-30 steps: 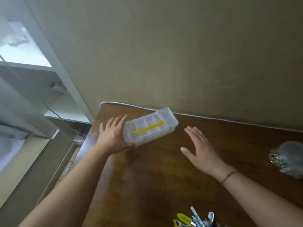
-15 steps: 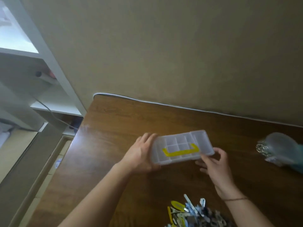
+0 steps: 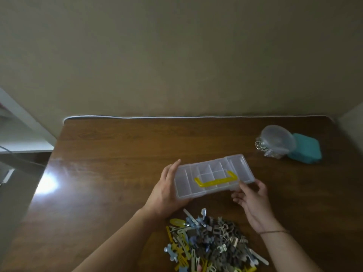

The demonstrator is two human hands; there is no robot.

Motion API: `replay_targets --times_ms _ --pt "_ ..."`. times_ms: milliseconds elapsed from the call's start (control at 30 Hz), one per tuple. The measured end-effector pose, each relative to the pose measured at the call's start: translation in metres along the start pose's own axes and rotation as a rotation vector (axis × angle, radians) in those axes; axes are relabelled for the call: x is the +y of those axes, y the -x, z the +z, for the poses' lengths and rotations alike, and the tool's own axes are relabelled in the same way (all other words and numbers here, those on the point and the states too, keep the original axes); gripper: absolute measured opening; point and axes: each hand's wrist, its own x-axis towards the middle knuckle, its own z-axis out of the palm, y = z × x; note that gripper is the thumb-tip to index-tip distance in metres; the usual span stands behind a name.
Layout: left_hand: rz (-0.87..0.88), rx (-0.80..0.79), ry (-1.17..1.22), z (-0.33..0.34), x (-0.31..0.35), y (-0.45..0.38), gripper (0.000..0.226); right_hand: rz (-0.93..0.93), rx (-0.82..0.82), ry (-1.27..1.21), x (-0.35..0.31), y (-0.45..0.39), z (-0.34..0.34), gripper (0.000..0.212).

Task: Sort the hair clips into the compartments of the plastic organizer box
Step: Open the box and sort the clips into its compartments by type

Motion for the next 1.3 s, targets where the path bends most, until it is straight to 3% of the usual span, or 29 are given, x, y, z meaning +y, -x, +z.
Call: replay_targets --times_ms 233,367,500,600,733,933,1067,1167,1233,1300 --pt "-0.04 0.01 0.046 0.003 -0.001 0.002 0.118 -0.026 0.02 -0.045 0.001 0.0 0.003 0.052" --pt "-0.098 0.017 0.095 0.006 -0.004 0.003 0.125 0.122 -0.049 -0.195 0.005 0.004 0.011 0.052" --pt "-0.094 0.03 0.105 0.009 -0.006 0.004 0.128 0.281 -0.179 -0.244 0.03 0.028 0.043 0.072" --pt "-0.092 0.04 0.132 0.008 -0.006 0.005 0.127 0.352 -0.214 -0.285 0.049 0.046 0.073 0.058" --pt "-0.079 0.043 0.145 0.01 -0.006 0.006 0.123 0.292 -0.121 -0.276 0.055 0.05 0.087 0.048" --pt "-0.082 0.044 0.17 0.012 -0.007 0.007 0.124 0.23 -0.022 -0.098 0.046 0.059 0.084 0.061" --pt "-0.078 0.057 0.172 0.013 -0.006 0.006 0.125 0.221 -0.042 -0.105 0.035 0.063 0.082 0.064" --pt "-0.097 0.058 0.18 0.013 -0.006 0.006 0.128 0.199 -0.117 -0.127 0.022 0.069 0.077 0.053" --pt "-0.112 0.046 0.191 0.012 -0.005 0.007 0.128 0.14 -0.165 -0.111 0.01 0.075 0.078 0.04" --pt "-0.123 0.051 0.185 0.012 -0.004 0.008 0.131 0.025 -0.156 -0.019 -0.002 0.081 0.082 0.043"
